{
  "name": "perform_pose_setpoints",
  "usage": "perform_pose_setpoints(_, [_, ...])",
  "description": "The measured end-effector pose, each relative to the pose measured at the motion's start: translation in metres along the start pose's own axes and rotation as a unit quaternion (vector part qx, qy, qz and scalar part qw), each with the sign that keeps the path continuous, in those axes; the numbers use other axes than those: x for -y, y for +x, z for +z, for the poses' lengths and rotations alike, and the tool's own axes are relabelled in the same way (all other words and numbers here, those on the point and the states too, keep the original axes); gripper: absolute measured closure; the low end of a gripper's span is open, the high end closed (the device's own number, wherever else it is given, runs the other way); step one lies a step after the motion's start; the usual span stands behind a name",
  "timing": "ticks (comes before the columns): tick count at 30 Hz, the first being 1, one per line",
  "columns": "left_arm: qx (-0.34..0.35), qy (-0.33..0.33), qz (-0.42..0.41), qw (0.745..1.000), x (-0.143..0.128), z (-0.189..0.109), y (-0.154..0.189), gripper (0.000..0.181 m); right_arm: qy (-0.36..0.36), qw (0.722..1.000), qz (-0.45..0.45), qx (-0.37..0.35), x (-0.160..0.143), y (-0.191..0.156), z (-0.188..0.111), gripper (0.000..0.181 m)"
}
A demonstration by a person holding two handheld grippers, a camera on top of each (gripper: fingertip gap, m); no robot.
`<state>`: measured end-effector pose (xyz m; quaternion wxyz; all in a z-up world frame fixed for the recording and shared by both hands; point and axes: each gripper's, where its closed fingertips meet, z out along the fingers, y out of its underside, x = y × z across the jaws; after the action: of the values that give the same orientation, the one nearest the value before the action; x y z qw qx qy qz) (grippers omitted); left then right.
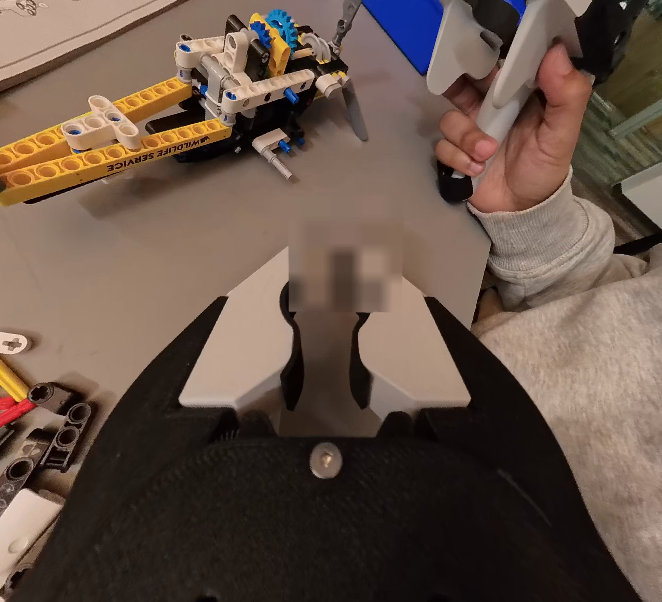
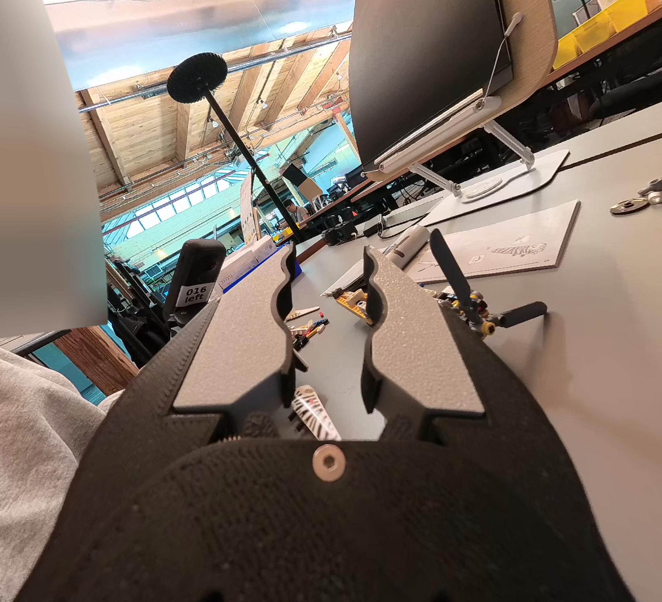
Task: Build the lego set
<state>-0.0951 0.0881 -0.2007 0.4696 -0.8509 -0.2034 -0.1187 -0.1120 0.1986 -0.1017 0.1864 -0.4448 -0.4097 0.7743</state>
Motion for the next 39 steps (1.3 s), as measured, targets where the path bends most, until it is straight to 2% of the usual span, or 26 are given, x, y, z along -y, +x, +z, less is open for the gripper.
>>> perform_pose_setpoints(6, [0.017, -0.020, 0.035, 0.999, -0.007, 0.000, -0.003, 0.150, 0.000, 1.000, 0.000, 0.000, 0.000, 0.000, 0.000, 0.146])
perform_pose_setpoints(13, [-0.003, -0.049, 0.055, 0.997, -0.018, 0.004, 0.006, 0.140, 0.001, 1.000, 0.000, 0.000, 0.000, 0.000, 0.000, 0.146])
perform_pose_setpoints(39, [-0.001, -0.067, 0.046, 0.997, -0.024, 0.008, 0.004, 0.146, 0.001, 1.000, 0.002, 0.001, 0.000, 0.000, 0.000, 0.146])
